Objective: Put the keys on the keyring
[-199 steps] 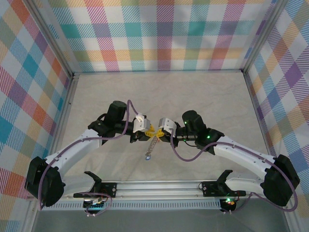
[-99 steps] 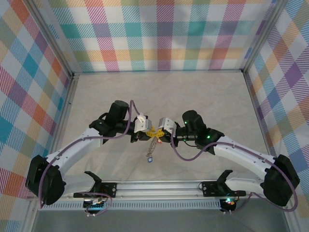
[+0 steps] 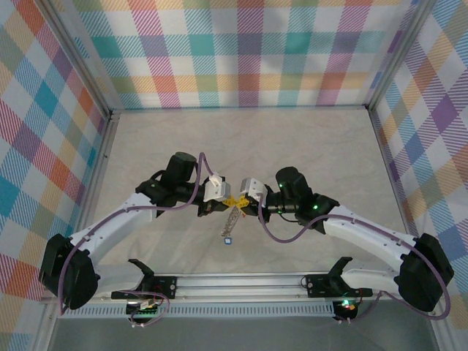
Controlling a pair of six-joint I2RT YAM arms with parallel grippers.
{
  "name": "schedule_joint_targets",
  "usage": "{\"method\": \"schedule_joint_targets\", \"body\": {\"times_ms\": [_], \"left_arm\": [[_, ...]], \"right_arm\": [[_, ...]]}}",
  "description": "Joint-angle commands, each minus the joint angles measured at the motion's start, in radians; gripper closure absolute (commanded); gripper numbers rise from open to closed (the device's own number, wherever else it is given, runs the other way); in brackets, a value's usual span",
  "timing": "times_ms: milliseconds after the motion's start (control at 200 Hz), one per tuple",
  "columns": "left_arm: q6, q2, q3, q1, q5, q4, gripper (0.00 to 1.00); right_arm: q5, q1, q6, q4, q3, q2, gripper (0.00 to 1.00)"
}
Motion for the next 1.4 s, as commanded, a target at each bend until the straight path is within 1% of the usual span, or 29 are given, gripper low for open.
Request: {"method": "schedule_joint_targets", "body": {"times_ms": [0, 85, 265, 390, 695, 910, 950, 990, 1065, 1130, 1275, 1400], "left_arm": [[0.026, 0.009, 0.021, -0.015, 0.008, -0.006, 1.00], [0.029, 0.016, 0.026, -0.013, 0.001, -0.019, 1.00], [0.020, 0.017, 0.012, -0.010, -0.004, 0.014, 1.00], [0.010, 0.014, 0.002, -0.006, -0.016, 0.023, 1.00], [0.020, 0.023, -0.003, -0.003, 0.070, 0.024, 1.00], [0.024, 0.027, -0.003, -0.002, 0.081, 0.024, 1.00], [0.025, 0.026, -0.002, -0.001, 0.082, 0.020, 1.00], [0.026, 0.028, -0.002, -0.001, 0.083, 0.020, 1.00], [0.026, 0.030, -0.002, -0.001, 0.086, 0.019, 1.00], [0.025, 0.032, -0.001, -0.001, 0.090, 0.023, 1.00], [0.020, 0.032, -0.001, -0.001, 0.092, 0.024, 1.00], [0.015, 0.033, 0.002, -0.001, 0.081, 0.021, 1.00]], "right_arm": [[-0.003, 0.012, -0.056, 0.015, -0.014, -0.015, 0.98], [0.009, 0.011, -0.081, -0.013, -0.031, -0.030, 0.88], [0.016, 0.007, -0.084, -0.040, -0.055, -0.050, 0.81], [0.010, 0.004, -0.068, -0.033, -0.069, -0.049, 0.79], [0.007, 0.004, -0.021, 0.048, -0.072, -0.006, 0.77], [0.031, 0.003, -0.006, 0.101, -0.085, -0.007, 0.73], [0.030, 0.004, -0.006, 0.105, -0.087, -0.013, 0.74], [0.026, 0.004, -0.005, 0.106, -0.090, -0.019, 0.79], [0.022, 0.004, -0.002, 0.102, -0.089, -0.027, 0.84], [0.018, 0.004, -0.002, 0.099, -0.086, -0.030, 0.86], [0.008, 0.003, -0.007, 0.099, -0.086, -0.030, 0.95], [-0.019, 0.002, -0.026, 0.097, -0.083, -0.042, 0.99]]}}
